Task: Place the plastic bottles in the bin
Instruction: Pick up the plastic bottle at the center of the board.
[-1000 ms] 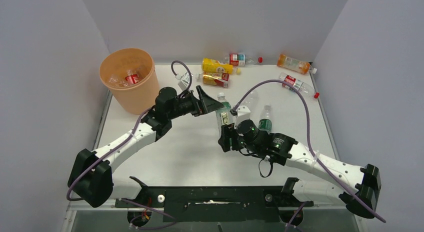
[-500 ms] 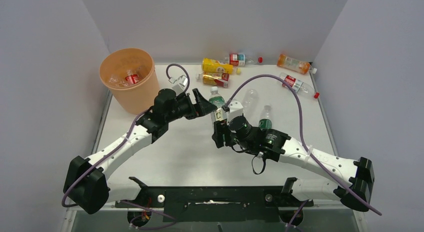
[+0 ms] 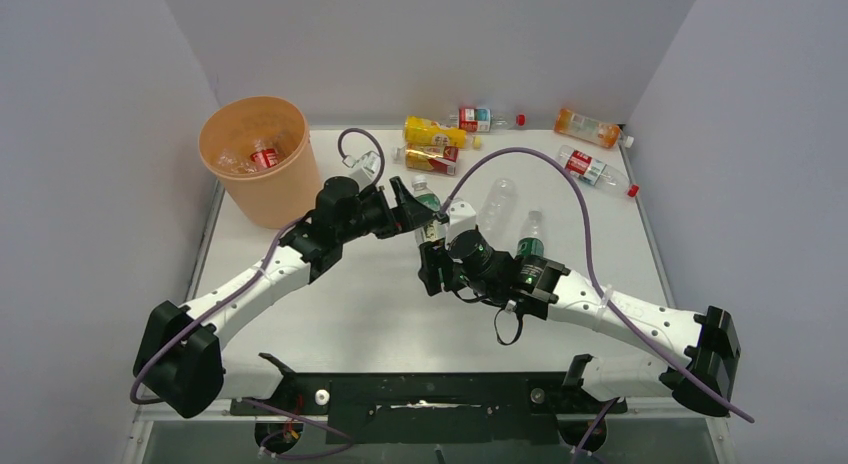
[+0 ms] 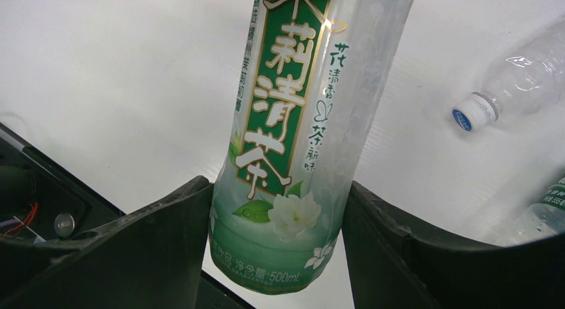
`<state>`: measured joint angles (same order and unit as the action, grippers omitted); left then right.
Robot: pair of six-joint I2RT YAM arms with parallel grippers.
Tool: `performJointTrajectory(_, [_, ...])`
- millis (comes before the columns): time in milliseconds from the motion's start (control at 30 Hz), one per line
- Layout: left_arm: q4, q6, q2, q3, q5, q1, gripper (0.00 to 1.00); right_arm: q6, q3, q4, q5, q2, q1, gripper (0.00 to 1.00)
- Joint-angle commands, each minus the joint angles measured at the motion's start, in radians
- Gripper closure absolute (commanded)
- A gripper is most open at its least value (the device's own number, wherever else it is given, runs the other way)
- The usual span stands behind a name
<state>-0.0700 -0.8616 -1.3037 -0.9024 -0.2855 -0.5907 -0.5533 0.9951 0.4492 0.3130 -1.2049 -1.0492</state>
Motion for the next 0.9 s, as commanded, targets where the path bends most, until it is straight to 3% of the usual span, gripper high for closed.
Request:
performJointTrajectory(0, [-0.074,-0.009,-0.007,-0.055,0.025,-0.005,0.17,0.019,0.048,-0.083,-0.007,0.020,-0.012,0.59])
performJointTrajectory(400, [-0.065,-0.016,-0.029,-0.081,0.031,-0.007,0.59,0.008,0.026,-0.104,-0.032,0.021,-0.020,0.58])
performJointTrajectory(533, [-0.021,0.011,-0.019,-0.106,0.044,-0.004,0.61,-0.009,0.010,-0.098,-0.030,0.044,-0.021,0.43])
performJointTrajectory(667, [0.019,0.040,-0.023,-0.150,0.046,0.009,0.62,-0.024,-0.015,-0.097,-0.030,0.073,-0.022,0.20])
performJointTrajectory(867, [0.076,0.083,-0.033,-0.222,0.044,0.044,0.62,-0.052,-0.037,-0.064,-0.019,0.120,-0.026,0.04])
